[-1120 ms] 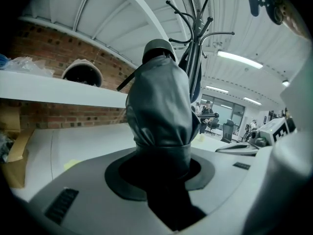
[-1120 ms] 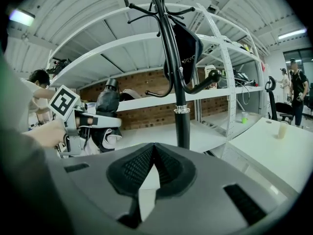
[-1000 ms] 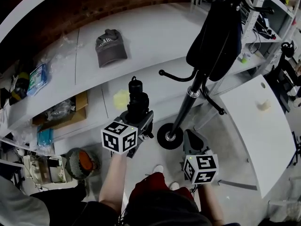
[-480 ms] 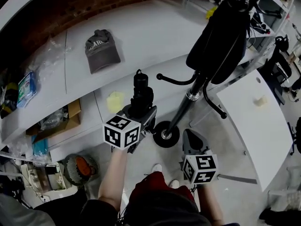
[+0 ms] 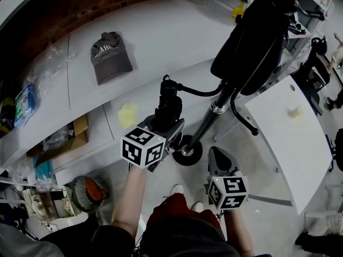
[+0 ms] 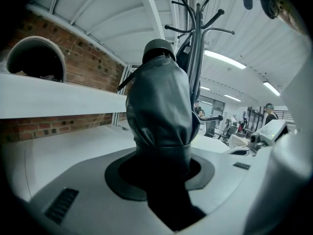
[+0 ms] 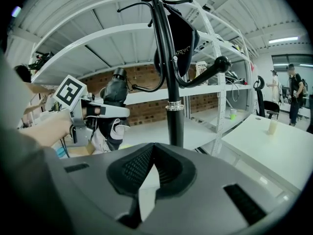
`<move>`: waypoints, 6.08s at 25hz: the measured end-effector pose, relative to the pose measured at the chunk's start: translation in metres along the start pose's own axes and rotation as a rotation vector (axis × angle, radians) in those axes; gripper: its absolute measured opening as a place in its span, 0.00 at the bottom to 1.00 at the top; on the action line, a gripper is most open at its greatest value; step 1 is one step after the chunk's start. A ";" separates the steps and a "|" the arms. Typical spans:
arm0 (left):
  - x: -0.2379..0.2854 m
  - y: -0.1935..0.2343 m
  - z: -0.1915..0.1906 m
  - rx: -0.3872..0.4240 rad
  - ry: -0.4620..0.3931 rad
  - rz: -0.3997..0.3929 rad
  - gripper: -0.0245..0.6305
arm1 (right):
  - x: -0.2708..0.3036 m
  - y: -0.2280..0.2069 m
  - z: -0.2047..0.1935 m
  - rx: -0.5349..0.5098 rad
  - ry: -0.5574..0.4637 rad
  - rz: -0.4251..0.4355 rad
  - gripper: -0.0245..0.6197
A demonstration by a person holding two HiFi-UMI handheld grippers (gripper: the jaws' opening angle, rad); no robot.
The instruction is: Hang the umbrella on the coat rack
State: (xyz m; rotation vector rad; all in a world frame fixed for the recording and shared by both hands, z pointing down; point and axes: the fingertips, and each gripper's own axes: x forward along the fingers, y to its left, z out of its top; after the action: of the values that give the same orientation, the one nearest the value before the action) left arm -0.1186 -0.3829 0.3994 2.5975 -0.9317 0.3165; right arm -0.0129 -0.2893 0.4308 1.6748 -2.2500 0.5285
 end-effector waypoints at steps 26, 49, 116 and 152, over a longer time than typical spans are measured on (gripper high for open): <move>0.007 -0.032 -0.022 -0.012 0.034 -0.063 0.27 | 0.005 -0.004 -0.013 0.026 0.023 0.017 0.07; 0.030 -0.053 -0.055 0.019 0.149 -0.116 0.27 | -0.003 -0.019 -0.021 0.051 0.028 -0.004 0.07; 0.072 -0.066 -0.132 -0.159 0.245 0.168 0.30 | -0.061 -0.072 -0.097 0.041 0.189 0.049 0.07; 0.097 -0.038 -0.138 -0.128 0.198 0.348 0.41 | -0.098 -0.094 -0.142 0.054 0.255 0.021 0.07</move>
State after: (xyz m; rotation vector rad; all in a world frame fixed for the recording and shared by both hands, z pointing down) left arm -0.0326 -0.3547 0.5465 2.2345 -1.2827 0.5727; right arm 0.1070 -0.1659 0.5263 1.5137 -2.0882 0.7667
